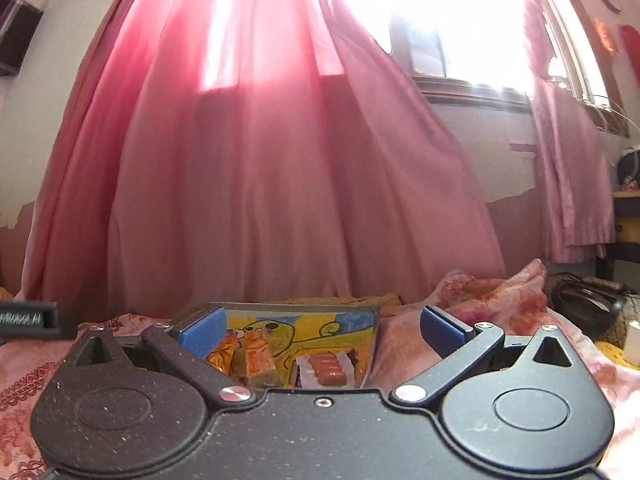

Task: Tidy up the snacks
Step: 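Open both tools to release the items into the tray and withdraw, then move both tools back over the remaining snacks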

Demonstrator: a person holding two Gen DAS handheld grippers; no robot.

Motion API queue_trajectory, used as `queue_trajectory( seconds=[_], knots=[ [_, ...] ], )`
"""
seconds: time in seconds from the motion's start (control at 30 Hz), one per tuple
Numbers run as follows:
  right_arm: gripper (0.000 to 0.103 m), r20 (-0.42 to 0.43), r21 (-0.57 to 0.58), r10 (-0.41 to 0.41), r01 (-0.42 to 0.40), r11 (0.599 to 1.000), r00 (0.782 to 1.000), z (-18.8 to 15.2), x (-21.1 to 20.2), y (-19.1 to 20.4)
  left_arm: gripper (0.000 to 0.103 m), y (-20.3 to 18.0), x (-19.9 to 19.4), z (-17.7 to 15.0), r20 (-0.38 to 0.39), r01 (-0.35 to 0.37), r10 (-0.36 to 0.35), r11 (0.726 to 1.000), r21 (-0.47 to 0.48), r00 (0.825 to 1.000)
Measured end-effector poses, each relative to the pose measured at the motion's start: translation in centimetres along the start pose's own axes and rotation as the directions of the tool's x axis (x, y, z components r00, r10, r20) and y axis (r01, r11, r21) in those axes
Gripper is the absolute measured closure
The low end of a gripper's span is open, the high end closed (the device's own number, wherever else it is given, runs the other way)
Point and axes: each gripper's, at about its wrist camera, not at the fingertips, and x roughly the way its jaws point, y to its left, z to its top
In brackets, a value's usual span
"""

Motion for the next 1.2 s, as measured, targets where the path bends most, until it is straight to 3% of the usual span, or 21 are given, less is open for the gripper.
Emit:
queue_trajectory(
  seconds=[0.4,0.73,1.2],
  knots=[
    [0.001,-0.011,-0.029,0.038,-0.039,0.999,0.999,-1.9,-6.2,2.3,0.0,4.0,-5.8,-3.4,0.022,-0.021,0.02,0.999,0.045,1.0],
    [0.001,-0.098,-0.052,0.091,-0.096,0.994,0.991,-3.6,-9.7,4.0,0.0,6.9,-8.0,-6.7,-0.039,-0.032,0.034,0.999,0.036,0.999],
    [0.001,-0.253,-0.066,0.08,-0.1,0.993,0.964,-6.2,-13.2,6.1,0.0,9.9,-9.4,-10.8,-0.128,-0.004,0.016,0.995,0.099,0.992]
  ],
)
